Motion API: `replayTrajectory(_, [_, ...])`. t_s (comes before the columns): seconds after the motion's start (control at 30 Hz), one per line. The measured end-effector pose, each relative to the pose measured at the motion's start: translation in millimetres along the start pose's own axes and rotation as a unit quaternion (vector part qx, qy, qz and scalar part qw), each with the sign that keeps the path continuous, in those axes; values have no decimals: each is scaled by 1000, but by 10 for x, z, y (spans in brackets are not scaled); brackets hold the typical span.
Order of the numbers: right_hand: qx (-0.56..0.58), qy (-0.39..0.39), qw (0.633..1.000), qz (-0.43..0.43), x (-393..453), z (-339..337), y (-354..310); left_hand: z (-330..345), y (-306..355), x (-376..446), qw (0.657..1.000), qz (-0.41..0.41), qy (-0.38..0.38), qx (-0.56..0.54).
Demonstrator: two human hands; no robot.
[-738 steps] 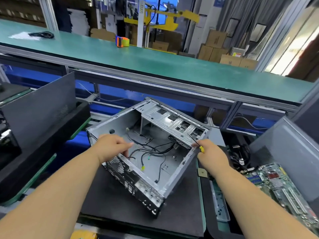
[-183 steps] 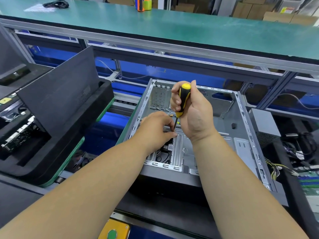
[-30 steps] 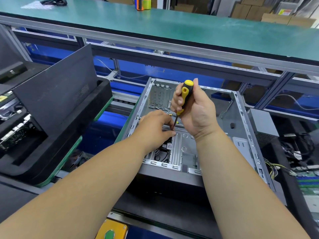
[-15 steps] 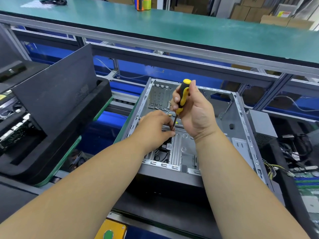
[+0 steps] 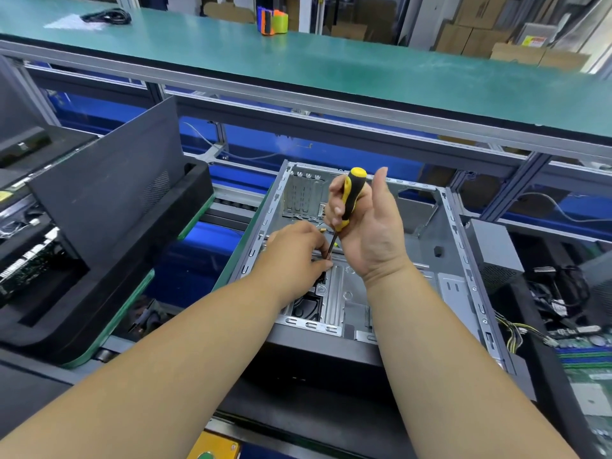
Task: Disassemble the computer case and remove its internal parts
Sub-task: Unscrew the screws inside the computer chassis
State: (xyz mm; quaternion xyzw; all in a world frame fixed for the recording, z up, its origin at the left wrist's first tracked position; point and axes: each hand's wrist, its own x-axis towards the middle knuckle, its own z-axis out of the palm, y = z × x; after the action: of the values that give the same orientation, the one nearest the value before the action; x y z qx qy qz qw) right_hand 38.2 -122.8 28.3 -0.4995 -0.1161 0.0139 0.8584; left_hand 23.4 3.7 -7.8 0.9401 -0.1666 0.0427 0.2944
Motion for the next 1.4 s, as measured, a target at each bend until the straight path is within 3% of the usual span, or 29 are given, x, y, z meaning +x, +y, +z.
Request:
replayTrajectory(0.3, [-103,163,980,-56,-53,16,-27,-34,13,-7,999,-18,12,-44])
replayTrajectory(0.43, [-167,234,957,-33,-62,8,-196,-85,47,-35,991,-34,30,-128])
replayTrajectory(0.53, [-233,233,944,-11,-111,-75,-371,-139,93,-64,975,-50,57,-209])
replayTrajectory(0.7, [-131,183,974,12,-277,-354,-693,-209,293,-22,933,-57,82,-347])
replayTrajectory(0.83, [-64,214,974,-39,-468,-602,-945,-143,594,123,879,-83,85,-462])
replayTrajectory(0.93, [-71,175,977,-99,-680,-807,-1126,-2,913,177,857,-85,49,-505])
replayTrajectory(1.0, [-136,132,975,-118,-847,-946,-1204,127,1178,185,841,-93,-1,-533])
replayTrajectory(1.1, [-246,123,953,-131,-1089,-1133,-1277,335,1620,185,781,-148,-87,-600])
replayTrajectory(1.17, [-256,134,949,-128,-1242,-1267,-1317,457,1876,173,757,-184,-139,-612])
replayTrajectory(1.4, [-325,172,928,-64,-1750,-1785,-1483,887,2426,97,801,-188,-208,-529])
